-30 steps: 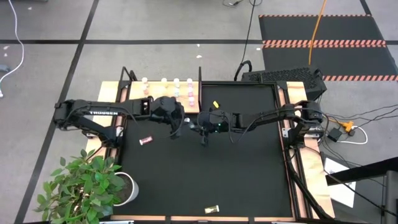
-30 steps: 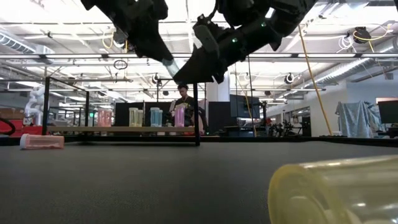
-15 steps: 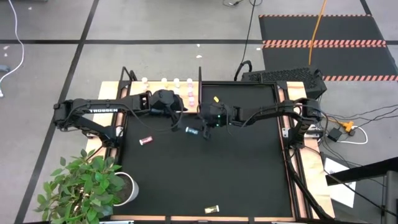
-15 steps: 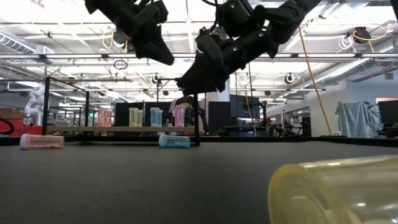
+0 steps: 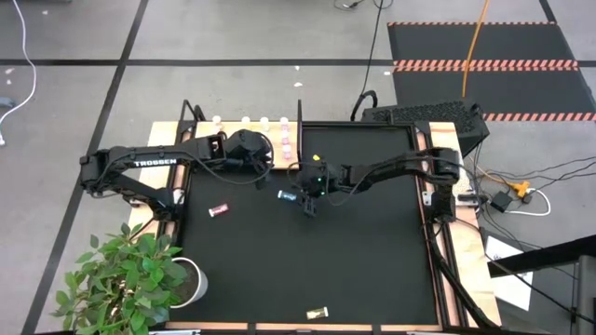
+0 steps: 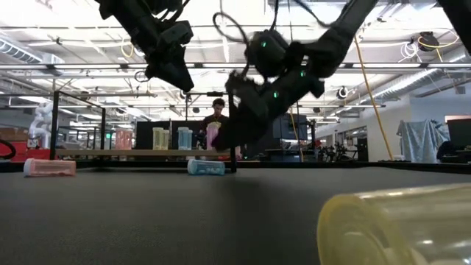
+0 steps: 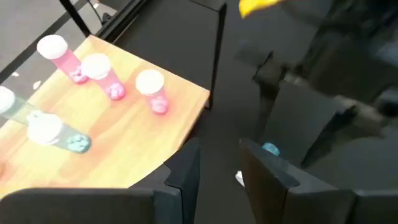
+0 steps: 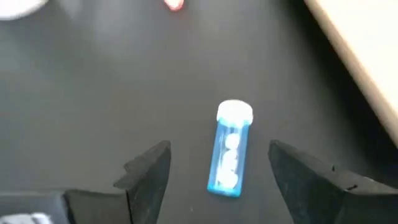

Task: Pick and place medicine bottles onto shelf by color
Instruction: Put the blue pill bottle on the shelf aligned with the other blue pill bottles

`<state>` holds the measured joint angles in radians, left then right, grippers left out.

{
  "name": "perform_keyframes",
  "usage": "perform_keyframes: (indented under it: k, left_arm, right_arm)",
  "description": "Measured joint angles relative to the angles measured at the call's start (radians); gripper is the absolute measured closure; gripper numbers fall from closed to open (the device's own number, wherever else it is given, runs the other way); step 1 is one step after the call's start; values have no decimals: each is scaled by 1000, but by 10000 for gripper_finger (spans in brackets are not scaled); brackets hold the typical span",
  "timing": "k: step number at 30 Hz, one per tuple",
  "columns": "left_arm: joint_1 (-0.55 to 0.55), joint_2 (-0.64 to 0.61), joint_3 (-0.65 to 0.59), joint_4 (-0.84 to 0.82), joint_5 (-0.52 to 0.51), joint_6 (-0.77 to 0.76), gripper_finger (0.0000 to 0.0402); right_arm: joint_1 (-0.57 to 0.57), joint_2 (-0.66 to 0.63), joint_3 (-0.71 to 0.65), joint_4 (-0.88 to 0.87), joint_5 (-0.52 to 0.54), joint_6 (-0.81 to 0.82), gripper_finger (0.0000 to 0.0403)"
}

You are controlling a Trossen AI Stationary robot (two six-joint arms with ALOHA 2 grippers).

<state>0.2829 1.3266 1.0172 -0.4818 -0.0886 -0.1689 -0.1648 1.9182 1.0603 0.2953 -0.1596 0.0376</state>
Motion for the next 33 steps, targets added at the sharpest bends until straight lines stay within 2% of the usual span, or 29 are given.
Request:
perform_keyframes:
  k: [7,10,14,20,23,28,33]
  left_arm:
    - [-1,0,0,0,-1,-63,288]
    - [-1,0,0,-4,-1,-91,288]
    - [-2,0,0,-56,0,-110,288]
    - [-3,0,0,-216,8,-173,288]
    - [-6,-9,0,-237,13,-215,288]
    - [-38,-52,-1,-212,27,-272,288]
    - [-97,-138,-1,-127,28,-282,288]
  right_arm:
    - [2,110,0,89,-5,-16,141]
    - [1,144,2,112,1,-20,153]
    - [1,165,3,128,7,-13,203]
    - [-4,144,2,110,1,67,312]
    - [-11,119,-15,138,-73,95,326]
    - [-30,28,-121,370,-169,185,315]
    - [-60,-86,-290,788,-245,350,285]
